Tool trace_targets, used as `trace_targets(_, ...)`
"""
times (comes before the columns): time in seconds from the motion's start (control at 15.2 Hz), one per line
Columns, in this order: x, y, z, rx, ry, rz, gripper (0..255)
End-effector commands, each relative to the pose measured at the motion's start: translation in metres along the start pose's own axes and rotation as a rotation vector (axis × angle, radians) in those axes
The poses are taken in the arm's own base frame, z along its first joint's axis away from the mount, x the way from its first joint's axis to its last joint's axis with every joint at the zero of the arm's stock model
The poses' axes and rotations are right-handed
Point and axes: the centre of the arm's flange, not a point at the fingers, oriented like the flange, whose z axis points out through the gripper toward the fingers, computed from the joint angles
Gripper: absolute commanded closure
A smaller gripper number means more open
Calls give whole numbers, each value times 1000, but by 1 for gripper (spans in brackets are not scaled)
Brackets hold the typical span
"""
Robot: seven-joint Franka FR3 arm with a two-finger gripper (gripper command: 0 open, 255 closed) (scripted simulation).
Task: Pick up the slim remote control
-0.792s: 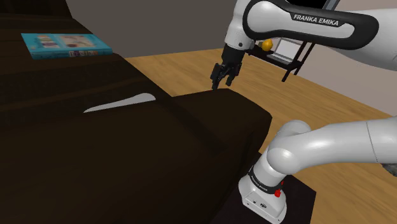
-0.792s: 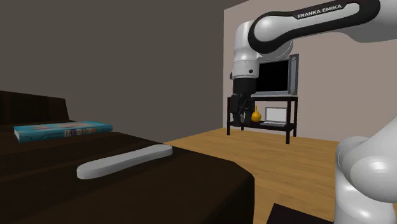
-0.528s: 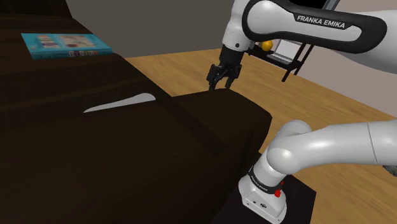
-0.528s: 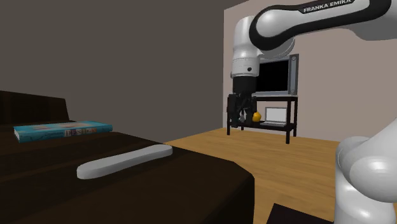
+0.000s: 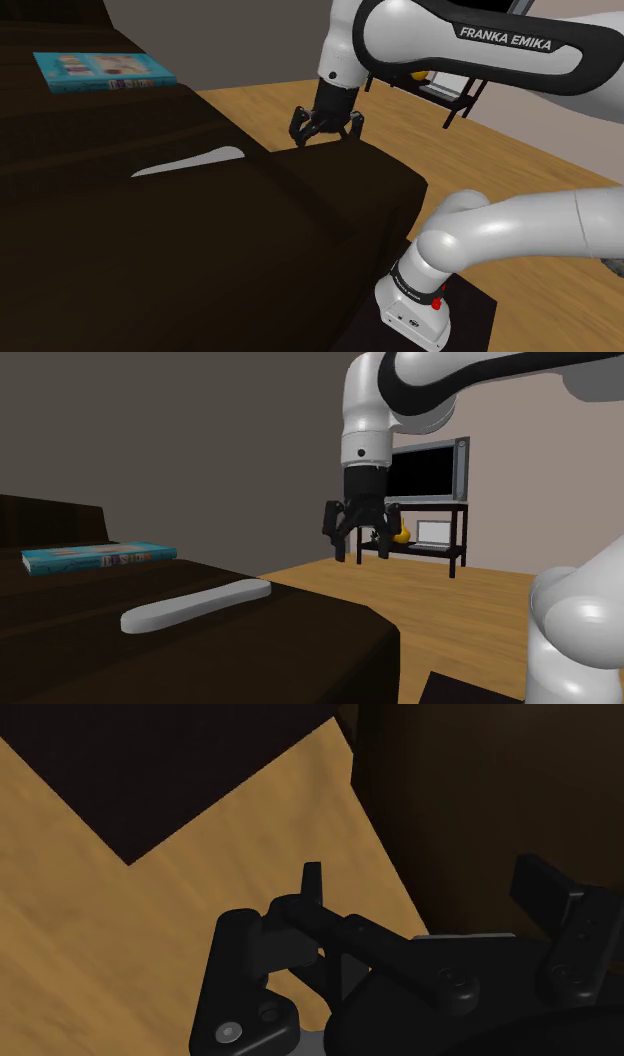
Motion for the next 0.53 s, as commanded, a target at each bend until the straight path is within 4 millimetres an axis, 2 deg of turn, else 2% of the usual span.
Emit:
trace_targets(0.0, -9, -26, -2, -4, -2, 107, 0)
trace_targets(0.46, -20, -119, 0, -18, -5, 447, 0)
